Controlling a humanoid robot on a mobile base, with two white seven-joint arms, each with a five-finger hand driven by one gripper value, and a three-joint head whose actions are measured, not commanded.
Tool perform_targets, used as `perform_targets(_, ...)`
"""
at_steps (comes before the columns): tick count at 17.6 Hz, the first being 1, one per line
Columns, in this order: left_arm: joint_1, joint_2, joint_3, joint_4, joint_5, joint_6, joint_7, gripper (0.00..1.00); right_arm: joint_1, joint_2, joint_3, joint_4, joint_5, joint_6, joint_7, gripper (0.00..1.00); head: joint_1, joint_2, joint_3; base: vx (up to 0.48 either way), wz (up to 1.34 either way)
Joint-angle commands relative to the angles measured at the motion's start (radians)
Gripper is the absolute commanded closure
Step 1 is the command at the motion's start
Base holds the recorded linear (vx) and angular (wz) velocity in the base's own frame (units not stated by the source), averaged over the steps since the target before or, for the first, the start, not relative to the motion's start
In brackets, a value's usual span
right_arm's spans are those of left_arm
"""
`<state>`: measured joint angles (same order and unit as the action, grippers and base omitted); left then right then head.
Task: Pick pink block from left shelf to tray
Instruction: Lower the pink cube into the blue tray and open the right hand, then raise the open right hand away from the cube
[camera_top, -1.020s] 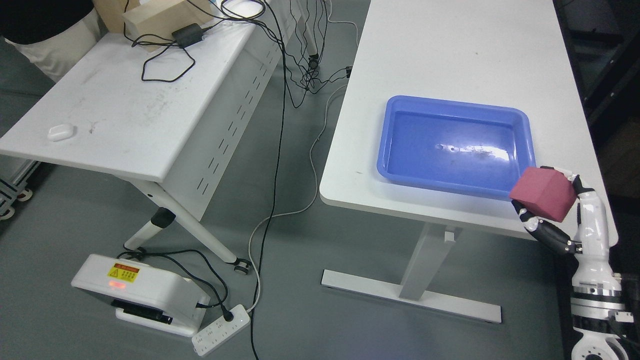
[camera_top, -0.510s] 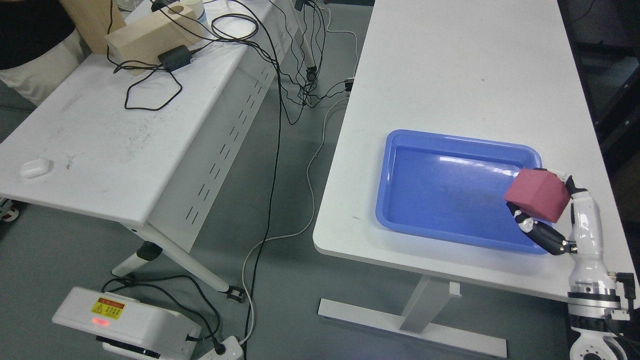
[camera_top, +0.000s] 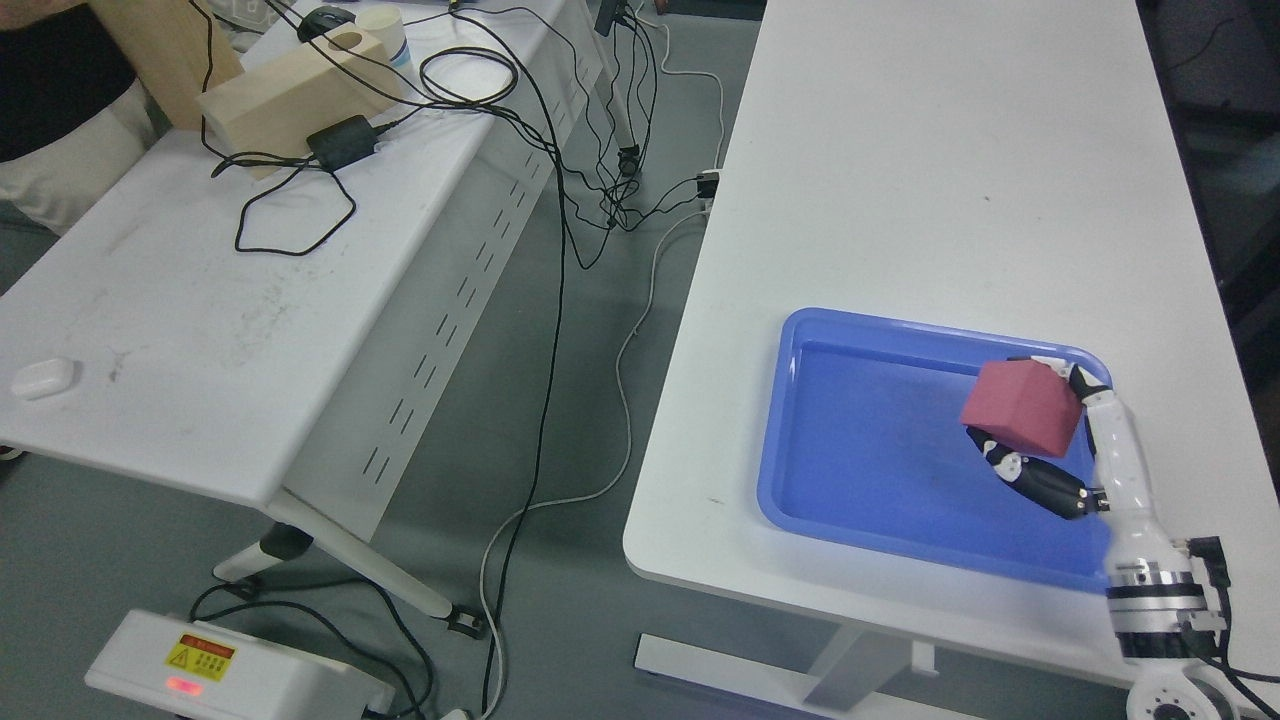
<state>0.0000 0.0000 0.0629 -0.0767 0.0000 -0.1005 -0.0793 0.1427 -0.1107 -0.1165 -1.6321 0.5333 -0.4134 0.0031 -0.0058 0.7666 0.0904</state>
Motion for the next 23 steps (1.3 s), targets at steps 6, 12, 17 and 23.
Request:
perform_targets(6, 0.009, 0.017, 0.0, 0.0, -0.002, -0.001, 0.0, 0.0, -0.005, 0.042, 0.018, 0.021, -0.081, 0.034, 0.054, 0.37, 0.0, 0.0, 0.0, 0.107, 0.02)
perform_targets(12, 0.009, 0.017, 0.0, 0.0, -0.002, -0.001, 0.0, 0.0, 0.001, 0.042, 0.011, 0.021, -0.237, 0.034, 0.159, 0.08, 0.0, 0.0, 0.0, 0.061, 0.0)
perform_targets(17, 0.009, 0.017, 0.0, 0.0, -0.002, -0.001, 0.0, 0.0, 0.001, 0.037, -0.005, 0.021, -0.26, 0.041, 0.161, 0.01, 0.0, 0.0, 0.0, 0.016, 0.0)
perform_targets(23, 0.009, 0.017, 0.0, 0.0, -0.002, -0.001, 0.0, 0.0, -0.009, 0.042, -0.069, 0.02, -0.511, 0.031, 0.126, 0.01, 0.0, 0.0, 0.0, -0.002, 0.0)
